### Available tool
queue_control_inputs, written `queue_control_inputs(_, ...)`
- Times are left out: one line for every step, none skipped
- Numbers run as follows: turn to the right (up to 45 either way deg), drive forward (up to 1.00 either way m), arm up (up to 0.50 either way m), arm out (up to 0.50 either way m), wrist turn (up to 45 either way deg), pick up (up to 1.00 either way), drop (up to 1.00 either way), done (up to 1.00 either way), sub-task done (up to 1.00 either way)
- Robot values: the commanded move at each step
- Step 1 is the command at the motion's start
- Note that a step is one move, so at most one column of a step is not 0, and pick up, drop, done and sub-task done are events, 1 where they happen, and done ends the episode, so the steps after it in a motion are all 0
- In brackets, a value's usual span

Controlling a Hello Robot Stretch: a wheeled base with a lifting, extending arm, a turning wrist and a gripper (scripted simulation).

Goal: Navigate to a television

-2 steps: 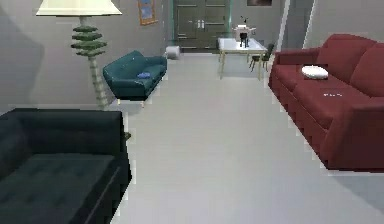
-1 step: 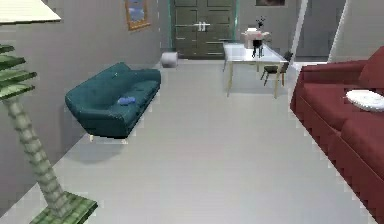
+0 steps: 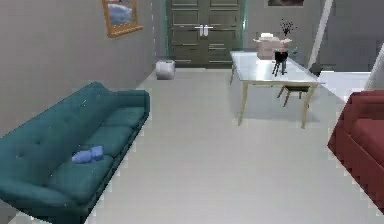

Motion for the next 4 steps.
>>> queue_control_inputs(0.0, 1.00, 0.00, 0.00, 0.0, 0.00, 0.00, 0.00, 0.00)
queue_control_inputs(0.0, 1.00, 0.00, 0.00, 0.0, 0.00, 0.00, 0.00, 0.00)
queue_control_inputs(-12.0, 0.00, 0.00, 0.00, 0.0, 0.00, 0.00, 0.00, 0.00)
queue_control_inputs(0.0, 0.20, 0.00, 0.00, 0.0, 0.00, 0.00, 0.00, 0.00)
